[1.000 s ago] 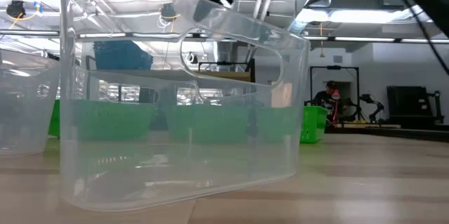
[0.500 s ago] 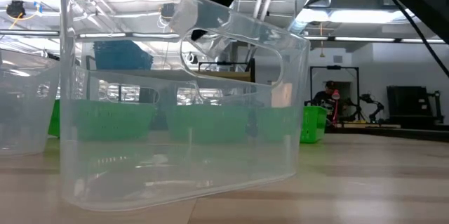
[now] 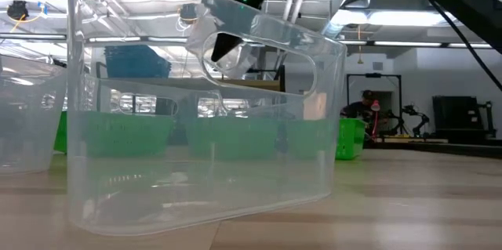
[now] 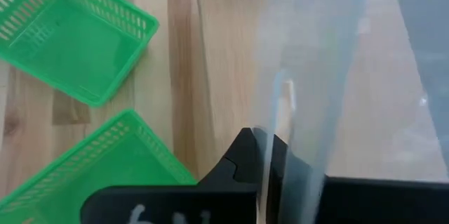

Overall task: Stack baskets on shelf by color
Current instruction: Put the right transparent bin on the shelf

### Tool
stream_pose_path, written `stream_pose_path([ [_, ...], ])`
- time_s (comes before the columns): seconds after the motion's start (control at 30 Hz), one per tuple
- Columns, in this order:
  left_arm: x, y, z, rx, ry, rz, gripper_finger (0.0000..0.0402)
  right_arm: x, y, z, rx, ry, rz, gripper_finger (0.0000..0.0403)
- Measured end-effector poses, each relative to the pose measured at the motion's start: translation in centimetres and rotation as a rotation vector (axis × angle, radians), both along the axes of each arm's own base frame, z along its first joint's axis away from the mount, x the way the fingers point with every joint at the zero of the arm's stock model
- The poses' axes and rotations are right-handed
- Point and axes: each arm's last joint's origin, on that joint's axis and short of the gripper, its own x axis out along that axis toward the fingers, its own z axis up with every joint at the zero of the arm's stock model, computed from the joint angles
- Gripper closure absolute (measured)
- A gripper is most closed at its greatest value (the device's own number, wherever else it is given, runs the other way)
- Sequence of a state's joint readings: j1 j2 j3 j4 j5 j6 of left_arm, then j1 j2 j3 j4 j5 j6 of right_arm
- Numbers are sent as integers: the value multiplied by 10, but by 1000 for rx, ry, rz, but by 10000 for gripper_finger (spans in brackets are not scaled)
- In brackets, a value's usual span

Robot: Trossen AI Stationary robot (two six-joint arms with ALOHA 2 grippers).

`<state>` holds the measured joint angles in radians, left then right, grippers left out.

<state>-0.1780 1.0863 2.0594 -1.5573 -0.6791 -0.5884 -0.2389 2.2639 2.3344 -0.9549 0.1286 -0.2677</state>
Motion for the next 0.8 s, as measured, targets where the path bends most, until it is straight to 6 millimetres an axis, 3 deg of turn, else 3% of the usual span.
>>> stream_pose_path([
  [0.2, 0, 0, 0, 6, -1, 8, 226, 0, -3, 0, -3, -7, -4, 376],
  [0.63, 0, 0, 0, 12, 2, 9, 226, -3, -16, 1, 2, -15, -33, 229],
  [0.73, 0, 0, 0, 21, 8, 4, 226, -4, -14, 13, -12, -72, -28, 211],
  [0.8, 0, 0, 0, 25, 10, 2, 226, -10, -10, 34, -35, -148, -20, 206],
])
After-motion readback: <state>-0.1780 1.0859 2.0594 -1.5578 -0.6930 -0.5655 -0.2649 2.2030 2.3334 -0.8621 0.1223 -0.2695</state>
